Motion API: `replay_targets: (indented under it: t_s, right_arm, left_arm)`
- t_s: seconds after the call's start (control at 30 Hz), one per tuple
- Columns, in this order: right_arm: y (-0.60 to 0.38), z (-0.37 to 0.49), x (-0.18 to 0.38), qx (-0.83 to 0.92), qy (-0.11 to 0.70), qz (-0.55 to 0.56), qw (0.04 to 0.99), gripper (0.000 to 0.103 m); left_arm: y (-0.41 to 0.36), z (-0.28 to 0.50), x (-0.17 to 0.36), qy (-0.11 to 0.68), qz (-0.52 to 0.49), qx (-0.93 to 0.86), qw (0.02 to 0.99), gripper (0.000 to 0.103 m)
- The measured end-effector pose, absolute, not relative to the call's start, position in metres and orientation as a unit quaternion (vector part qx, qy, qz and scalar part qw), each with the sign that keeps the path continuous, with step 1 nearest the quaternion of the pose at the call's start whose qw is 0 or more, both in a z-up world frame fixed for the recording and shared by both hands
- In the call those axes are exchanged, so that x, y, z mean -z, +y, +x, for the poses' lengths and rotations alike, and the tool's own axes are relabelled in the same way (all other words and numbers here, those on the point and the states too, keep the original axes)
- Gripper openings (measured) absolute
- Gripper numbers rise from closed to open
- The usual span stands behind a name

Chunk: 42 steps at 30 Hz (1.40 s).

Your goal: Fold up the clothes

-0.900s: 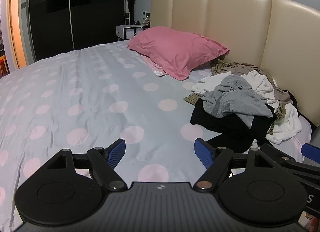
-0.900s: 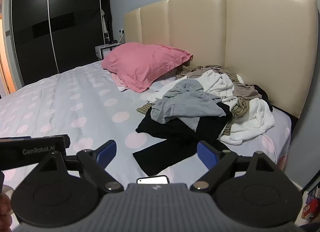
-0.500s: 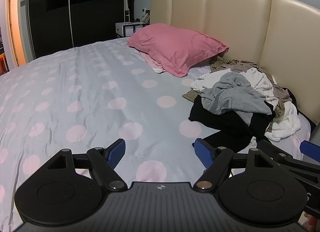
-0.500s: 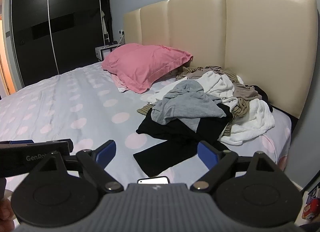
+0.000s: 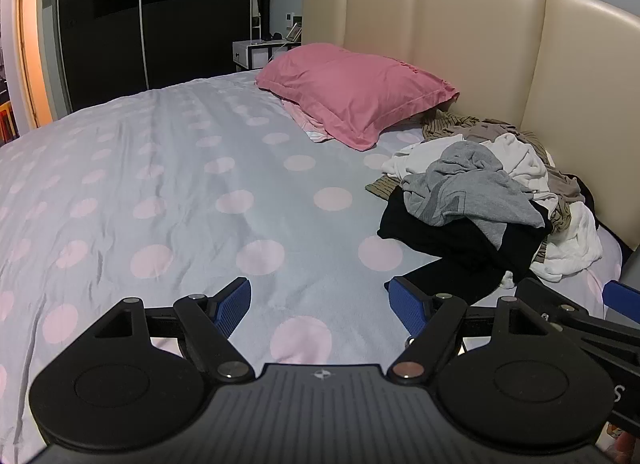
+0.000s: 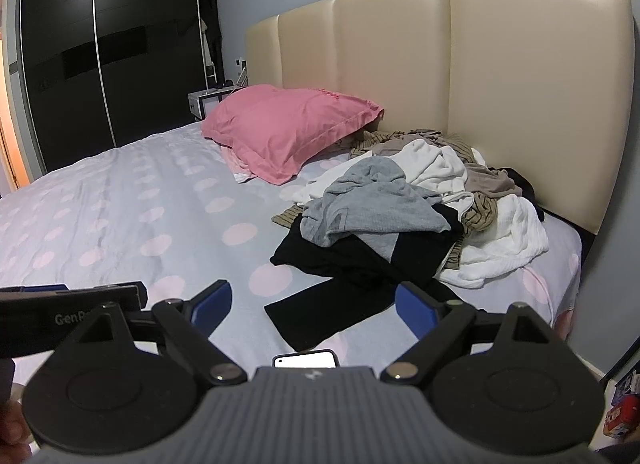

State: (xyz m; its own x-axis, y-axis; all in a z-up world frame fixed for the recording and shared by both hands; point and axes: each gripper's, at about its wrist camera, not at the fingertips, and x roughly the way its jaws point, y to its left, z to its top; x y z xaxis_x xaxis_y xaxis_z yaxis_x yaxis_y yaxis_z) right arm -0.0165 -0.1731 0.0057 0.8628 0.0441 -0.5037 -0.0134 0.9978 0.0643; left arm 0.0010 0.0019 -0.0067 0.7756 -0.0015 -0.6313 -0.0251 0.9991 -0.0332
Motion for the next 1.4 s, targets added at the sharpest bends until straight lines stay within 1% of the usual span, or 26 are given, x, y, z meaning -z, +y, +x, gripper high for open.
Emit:
replay_targets:
  t_s: [0.17,0.33,0.57,1.27,1.4]
  right_arm:
    - [-0.173,-0.016,-0.005,-0.015,0.262,0.028,0.965,0.090]
    - [-0.173,-0.015,-0.004,-0.019,0.263,0.026,0.964,0.090]
    - [-0.173,-0.014,-0.002,-0.021,0.264,0.027,0.964,0.090]
    - [-0.170,-0.008,0.001,-0.031,0.277,0.019,0.960,0.090]
    - [-0.167,0.003,-0.002,-0.040,0.284,-0.002,0.958,0.090]
  left_arm:
    - [0.001,0.002,0.009,0.336,-0.018,-0.007,0.942,0.075]
    - [0.000,0.001,0.010,0.332,-0.011,-0.014,0.943,0.072]
    - [0.002,0.002,0.011,0.342,-0.012,-0.005,0.939,0.071]
    - [0.005,0.013,0.017,0.359,-0.010,0.004,0.933,0.071]
    - [0.004,0.024,0.020,0.369,-0.011,0.007,0.929,0.071]
